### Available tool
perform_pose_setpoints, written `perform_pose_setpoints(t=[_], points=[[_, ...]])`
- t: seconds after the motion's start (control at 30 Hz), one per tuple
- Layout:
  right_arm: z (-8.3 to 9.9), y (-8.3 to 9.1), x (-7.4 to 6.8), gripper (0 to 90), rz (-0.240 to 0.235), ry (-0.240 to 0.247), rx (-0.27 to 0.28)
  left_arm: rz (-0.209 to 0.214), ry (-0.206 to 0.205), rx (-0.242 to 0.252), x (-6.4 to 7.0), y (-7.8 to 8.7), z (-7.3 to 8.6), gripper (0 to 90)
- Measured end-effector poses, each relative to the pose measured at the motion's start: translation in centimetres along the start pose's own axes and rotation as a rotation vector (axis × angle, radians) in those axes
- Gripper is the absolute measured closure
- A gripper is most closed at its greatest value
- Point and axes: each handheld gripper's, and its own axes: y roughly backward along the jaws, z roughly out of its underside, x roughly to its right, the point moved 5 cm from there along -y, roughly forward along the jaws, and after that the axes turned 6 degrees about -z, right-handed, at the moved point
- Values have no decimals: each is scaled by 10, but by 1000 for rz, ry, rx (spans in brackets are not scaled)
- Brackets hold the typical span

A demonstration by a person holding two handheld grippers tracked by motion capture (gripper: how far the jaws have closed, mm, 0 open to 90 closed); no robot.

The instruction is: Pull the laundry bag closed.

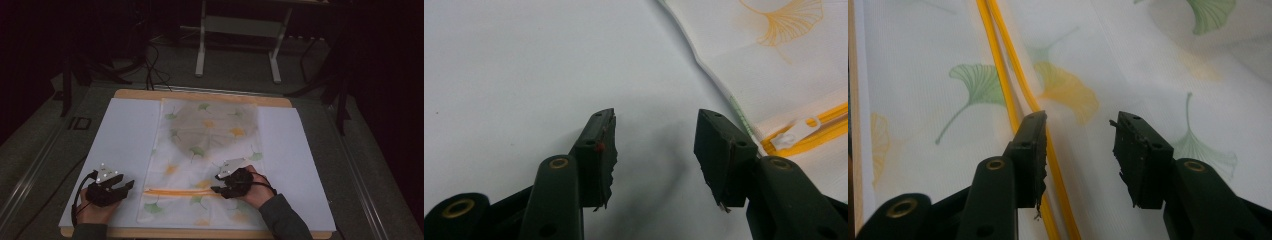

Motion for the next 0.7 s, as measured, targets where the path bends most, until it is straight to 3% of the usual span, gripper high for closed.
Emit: perform_pose_setpoints(t=[0.3, 0.4, 0.7], points=[[-14, -9, -4, 563, -25, 31, -4, -5, 9, 6, -4, 2, 0, 510], [-20, -16, -6, 568, -37, 46, -8, 12, 24, 5, -5, 3, 0, 522], [-37, -27, -12, 568, -59, 66, 6, 14, 19, 3, -6, 4, 1, 535]])
